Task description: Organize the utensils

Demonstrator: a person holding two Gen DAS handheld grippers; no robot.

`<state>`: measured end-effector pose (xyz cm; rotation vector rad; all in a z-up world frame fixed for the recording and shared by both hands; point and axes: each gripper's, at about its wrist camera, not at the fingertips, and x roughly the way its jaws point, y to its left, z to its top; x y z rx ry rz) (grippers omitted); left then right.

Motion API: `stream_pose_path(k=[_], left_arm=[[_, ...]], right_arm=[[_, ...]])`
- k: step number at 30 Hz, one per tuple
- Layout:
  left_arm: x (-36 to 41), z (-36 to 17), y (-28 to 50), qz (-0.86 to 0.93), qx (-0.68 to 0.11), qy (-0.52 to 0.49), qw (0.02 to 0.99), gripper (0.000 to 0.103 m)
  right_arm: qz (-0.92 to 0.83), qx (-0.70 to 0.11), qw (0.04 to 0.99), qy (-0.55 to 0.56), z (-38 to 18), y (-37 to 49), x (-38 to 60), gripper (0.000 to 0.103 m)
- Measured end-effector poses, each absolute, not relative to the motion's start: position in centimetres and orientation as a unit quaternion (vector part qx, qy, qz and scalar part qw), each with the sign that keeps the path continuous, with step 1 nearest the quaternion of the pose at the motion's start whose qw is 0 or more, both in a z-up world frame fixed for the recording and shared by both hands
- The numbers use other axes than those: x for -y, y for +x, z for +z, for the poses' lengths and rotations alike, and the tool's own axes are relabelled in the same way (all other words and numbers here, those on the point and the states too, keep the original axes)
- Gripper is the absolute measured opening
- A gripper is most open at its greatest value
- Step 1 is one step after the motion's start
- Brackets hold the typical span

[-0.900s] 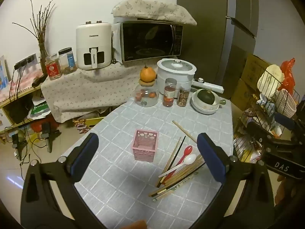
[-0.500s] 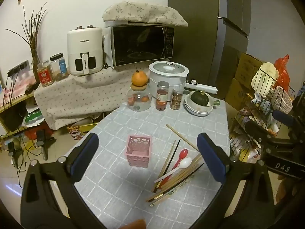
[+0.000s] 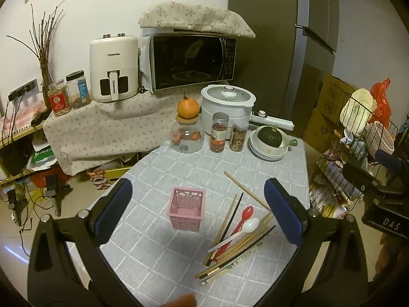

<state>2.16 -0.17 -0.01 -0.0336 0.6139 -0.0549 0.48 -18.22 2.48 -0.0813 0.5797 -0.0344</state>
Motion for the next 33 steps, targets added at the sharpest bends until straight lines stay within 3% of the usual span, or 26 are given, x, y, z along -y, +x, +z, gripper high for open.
stream_pose_path(k=[33], left_arm=[[0.44, -0.27, 1.93, -0.025, -0.301, -0.009, 0.953, 0.102]], right_arm=[[-0.018, -0.268, 0.963, -0.036, 2.97, -0.13, 17.52, 0.101]])
